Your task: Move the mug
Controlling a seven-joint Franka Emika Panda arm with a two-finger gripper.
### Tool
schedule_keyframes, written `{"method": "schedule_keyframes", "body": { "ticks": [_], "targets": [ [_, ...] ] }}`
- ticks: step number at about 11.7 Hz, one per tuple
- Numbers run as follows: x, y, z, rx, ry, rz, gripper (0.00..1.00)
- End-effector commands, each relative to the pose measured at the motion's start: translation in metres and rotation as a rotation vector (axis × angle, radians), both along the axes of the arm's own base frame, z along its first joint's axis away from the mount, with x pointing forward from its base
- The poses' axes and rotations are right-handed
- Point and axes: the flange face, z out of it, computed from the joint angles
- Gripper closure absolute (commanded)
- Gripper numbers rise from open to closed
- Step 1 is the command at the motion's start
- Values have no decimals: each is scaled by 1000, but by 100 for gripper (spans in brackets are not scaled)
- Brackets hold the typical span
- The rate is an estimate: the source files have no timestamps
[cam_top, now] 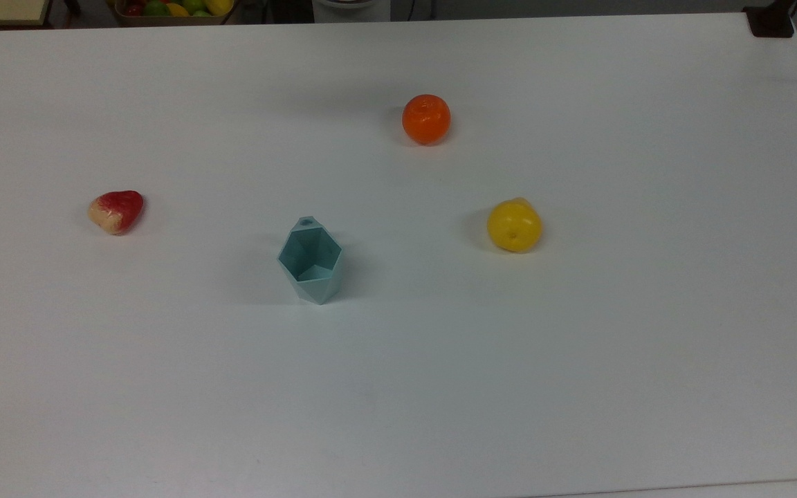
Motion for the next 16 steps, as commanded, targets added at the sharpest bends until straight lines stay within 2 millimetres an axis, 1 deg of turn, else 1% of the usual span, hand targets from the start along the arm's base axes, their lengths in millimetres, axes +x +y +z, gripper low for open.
{"method": "schedule_keyframes", "body": {
  "ticks": [1, 6, 11, 13, 14, 16],
  "targets": [
    [1, 4, 4, 8, -23, -5, 0],
    [2, 5, 3, 9, -23, -4, 0],
    [10, 7, 2, 11, -79, -4, 0],
    [15, 10, -4, 9, -82, 1, 0],
    [21, 16, -12, 8, -84, 9, 0],
    [29, 24, -22, 8, -80, 25, 0]
  ]
}}
